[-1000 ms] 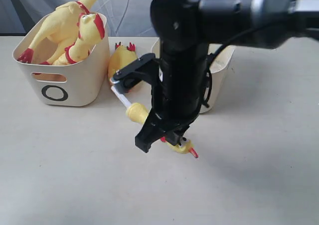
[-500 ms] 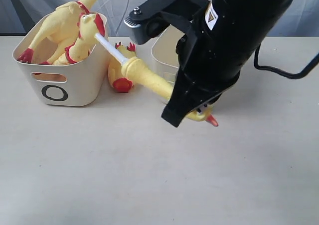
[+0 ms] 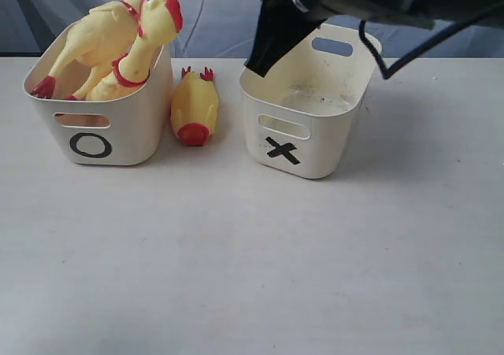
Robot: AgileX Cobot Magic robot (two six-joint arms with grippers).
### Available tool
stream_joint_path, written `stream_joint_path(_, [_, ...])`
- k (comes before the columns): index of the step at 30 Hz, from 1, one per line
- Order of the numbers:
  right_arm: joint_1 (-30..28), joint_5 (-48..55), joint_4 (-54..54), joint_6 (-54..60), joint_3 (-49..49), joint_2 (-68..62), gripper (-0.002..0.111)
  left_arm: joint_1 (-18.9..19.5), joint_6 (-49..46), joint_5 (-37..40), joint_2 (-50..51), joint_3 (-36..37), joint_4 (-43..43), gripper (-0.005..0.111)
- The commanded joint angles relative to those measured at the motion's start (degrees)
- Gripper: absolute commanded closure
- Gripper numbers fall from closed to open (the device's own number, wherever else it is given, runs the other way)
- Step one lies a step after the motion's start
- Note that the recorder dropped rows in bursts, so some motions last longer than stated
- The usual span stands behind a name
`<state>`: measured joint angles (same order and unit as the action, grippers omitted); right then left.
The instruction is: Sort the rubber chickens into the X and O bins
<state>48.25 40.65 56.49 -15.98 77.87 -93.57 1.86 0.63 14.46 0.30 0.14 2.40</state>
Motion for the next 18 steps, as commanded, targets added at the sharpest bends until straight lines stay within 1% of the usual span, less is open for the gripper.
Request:
stream_joint_path(1, [-2.10, -0.48, 14.09, -19.82, 0.19, -3.91, 0.109, -0.20, 0.33, -0.81, -0.30, -0.14, 0.01, 0.107])
stream_joint_path(3, [-4.90, -1.12, 16.83, -33.88, 0.19, -4.82, 0.109, -0.20, 0.33, -0.81, -0.30, -0.14, 0.01, 0.107])
stream_joint_path(5, [-8.67, -4.55, 16.35, -46.28, 0.19, -5.04, 0.109, -0.20, 0.33, -0.81, -0.30, -0.14, 0.01, 0.107])
stream_joint_path(7, [-11.73, -9.77, 14.29, -50.26, 0.19, -5.04, 0.109, -0.20, 0.33, -0.81, -0.30, -0.14, 0.01, 0.107])
stream_joint_path(8, [-12.83, -12.20, 13.39, -50.26, 0.19, -5.04, 0.109, -0.20, 0.33, -0.81, -0.30, -0.14, 0.01, 0.107])
stream_joint_path(12, [-14.95, -14.05, 15.25, -50.26, 0.19, -5.04, 0.108, -0.20, 0.33, -0.81, -0.30, -0.14, 0.01, 0.107])
stream_joint_path(13, [-15.47, -14.68, 15.36, -50.26, 0.19, -5.04, 0.104, -0.20, 0.33, -0.81, -0.30, -0.14, 0.01, 0.107])
stream_joint_path(14, [-15.94, -15.82, 15.36, -50.26, 0.19, -5.04, 0.098, -0.20, 0.33, -0.81, -0.30, -0.14, 0.01, 0.107])
stream_joint_path(16, [-16.43, -17.27, 15.36, -50.26, 0.19, -5.04, 0.080, -0.20, 0.33, -0.81, -0.30, -0.14, 0.01, 0.107])
stream_joint_path(18, [-16.81, -18.39, 14.87, -50.26, 0.19, -5.04, 0.053, -0.20, 0.33, -0.81, -0.30, -0.14, 0.01, 0.107])
